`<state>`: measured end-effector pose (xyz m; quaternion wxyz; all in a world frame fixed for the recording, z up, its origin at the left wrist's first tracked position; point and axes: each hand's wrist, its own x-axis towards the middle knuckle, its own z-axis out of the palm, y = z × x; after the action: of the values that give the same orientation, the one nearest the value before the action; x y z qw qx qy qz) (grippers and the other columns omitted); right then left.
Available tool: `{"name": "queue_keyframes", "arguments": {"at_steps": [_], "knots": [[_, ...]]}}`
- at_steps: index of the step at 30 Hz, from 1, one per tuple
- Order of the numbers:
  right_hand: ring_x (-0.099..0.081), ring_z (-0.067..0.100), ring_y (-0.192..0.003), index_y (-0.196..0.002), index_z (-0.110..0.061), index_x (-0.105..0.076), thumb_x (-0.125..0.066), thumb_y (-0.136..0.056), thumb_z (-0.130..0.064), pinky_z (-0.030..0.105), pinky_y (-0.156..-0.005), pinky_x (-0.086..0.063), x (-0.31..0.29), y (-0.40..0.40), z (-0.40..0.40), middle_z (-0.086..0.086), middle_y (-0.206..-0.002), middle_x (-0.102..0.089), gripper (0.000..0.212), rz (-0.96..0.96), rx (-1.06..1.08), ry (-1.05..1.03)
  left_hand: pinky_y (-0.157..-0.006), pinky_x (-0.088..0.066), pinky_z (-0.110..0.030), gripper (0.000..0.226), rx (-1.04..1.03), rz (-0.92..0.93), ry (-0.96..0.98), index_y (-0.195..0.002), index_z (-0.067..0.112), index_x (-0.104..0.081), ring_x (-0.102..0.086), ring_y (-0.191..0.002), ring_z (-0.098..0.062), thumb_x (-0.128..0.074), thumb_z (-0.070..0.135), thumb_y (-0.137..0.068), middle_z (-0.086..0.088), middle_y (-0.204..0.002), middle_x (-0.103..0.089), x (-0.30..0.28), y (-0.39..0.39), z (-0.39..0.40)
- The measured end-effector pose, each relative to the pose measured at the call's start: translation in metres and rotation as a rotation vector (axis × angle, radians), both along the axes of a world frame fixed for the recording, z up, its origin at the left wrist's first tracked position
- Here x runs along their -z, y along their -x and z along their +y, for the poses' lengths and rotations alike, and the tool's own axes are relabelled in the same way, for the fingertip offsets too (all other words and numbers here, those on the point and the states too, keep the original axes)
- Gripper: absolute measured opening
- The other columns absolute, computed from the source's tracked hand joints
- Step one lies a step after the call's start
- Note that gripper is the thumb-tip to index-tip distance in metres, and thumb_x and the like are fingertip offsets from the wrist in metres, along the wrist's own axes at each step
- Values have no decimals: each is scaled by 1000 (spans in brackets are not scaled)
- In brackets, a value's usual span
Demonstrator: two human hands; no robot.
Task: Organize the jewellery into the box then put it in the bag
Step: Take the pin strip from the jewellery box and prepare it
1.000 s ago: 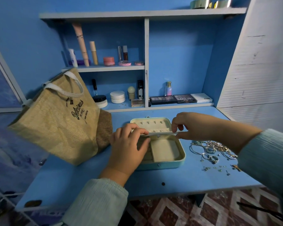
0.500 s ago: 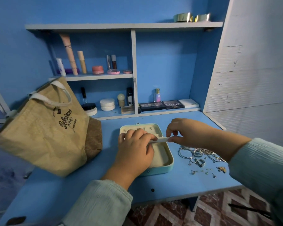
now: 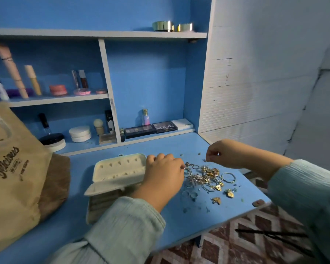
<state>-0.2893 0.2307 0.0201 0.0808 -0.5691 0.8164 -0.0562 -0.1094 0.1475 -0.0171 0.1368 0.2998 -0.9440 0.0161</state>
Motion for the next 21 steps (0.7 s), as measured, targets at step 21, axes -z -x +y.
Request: {"name": "queue_keyframes", "arguments": {"at_steps": [21], "knots": [[-51, 19, -116, -123, -13, -58, -45, -94, -7, 20, -87, -35, 65, 78, -38, 3, -128, -57, 32, -176, 108, 30, -95, -39, -33, 47, -380, 101, -488, -137, 18, -43, -46, -122, -25, -33, 0, -94, -7, -137, -47, 41, 85, -63]]}}
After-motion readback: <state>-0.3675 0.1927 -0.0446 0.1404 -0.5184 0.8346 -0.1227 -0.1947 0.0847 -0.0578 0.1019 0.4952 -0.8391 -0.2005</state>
